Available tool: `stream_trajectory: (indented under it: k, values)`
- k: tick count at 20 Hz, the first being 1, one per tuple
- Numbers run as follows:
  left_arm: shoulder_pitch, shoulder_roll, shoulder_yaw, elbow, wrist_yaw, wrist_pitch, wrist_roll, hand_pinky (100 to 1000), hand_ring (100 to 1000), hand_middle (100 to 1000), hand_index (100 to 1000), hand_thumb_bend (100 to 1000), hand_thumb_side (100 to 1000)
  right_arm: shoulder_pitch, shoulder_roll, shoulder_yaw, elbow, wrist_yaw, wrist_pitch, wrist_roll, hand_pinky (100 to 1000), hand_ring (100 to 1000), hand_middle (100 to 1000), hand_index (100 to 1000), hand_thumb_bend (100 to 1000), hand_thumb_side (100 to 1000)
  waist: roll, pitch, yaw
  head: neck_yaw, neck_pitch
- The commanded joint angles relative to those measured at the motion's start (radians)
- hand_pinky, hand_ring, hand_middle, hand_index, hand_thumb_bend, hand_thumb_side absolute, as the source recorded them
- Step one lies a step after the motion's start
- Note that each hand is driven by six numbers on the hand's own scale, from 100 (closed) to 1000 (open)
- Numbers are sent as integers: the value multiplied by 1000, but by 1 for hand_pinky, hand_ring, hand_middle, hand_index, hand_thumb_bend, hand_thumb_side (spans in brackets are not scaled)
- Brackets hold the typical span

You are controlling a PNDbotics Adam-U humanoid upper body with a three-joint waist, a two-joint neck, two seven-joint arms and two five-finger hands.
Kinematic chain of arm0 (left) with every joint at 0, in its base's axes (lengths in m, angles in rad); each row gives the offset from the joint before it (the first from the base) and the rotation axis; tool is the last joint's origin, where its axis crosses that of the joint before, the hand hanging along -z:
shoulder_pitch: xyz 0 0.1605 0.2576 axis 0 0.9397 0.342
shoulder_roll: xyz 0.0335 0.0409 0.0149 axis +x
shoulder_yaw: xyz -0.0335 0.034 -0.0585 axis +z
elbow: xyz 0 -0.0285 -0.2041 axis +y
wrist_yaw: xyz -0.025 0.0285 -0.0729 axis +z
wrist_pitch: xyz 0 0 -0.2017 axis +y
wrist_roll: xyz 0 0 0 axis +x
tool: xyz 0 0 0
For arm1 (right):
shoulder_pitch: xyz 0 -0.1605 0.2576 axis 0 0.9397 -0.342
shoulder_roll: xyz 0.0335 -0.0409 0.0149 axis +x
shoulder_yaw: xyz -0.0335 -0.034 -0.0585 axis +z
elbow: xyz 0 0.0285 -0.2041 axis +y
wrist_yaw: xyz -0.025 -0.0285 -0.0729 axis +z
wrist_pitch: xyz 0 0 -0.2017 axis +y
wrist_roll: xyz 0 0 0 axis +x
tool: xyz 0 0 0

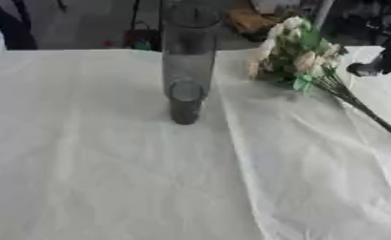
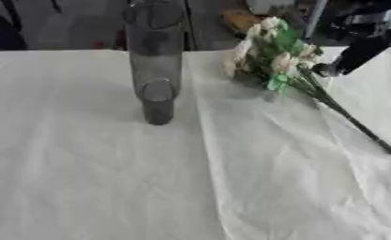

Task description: Arrange flowers into the vase.

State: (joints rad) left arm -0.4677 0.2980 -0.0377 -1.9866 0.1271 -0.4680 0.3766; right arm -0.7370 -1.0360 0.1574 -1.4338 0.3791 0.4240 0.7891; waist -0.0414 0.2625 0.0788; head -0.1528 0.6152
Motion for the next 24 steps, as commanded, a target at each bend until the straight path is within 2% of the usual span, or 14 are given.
stream_trajectory:
  k: [1,10,12,15,24]
  values:
    - [-10,13,4,-13,5,4,0,750,795,859,870,100,642,-32,-2,-8,42,10,5,45,939,1000,1000,1000,508,262,-1,-24,-2,3,8]
    - [-14,8,3,-13,5,4,-1,750,796,859,870,100,639,-47,42,-17,121,26,4,48,935,1000,1000,1000,504,251,-1,-14,18,-8,-6]
    - [-17,6,1,-13,5,3,-3,750,796,860,871,100,638,-48,45,-20,128,27,5,45,933,1000,1000,1000,485,232,-1,-9,25,-14,-9]
    - [-19,1,-1,-13,2,2,-5,751,797,861,871,100,634,-43,45,-30,141,32,10,30,930,1000,1000,1000,385,187,0,2,38,-23,-17]
    - [-26,-8,-4,-13,0,-1,-11,752,798,863,873,100,630,-31,54,-36,162,53,18,7,927,1000,1000,1000,370,206,8,26,54,-36,-29]
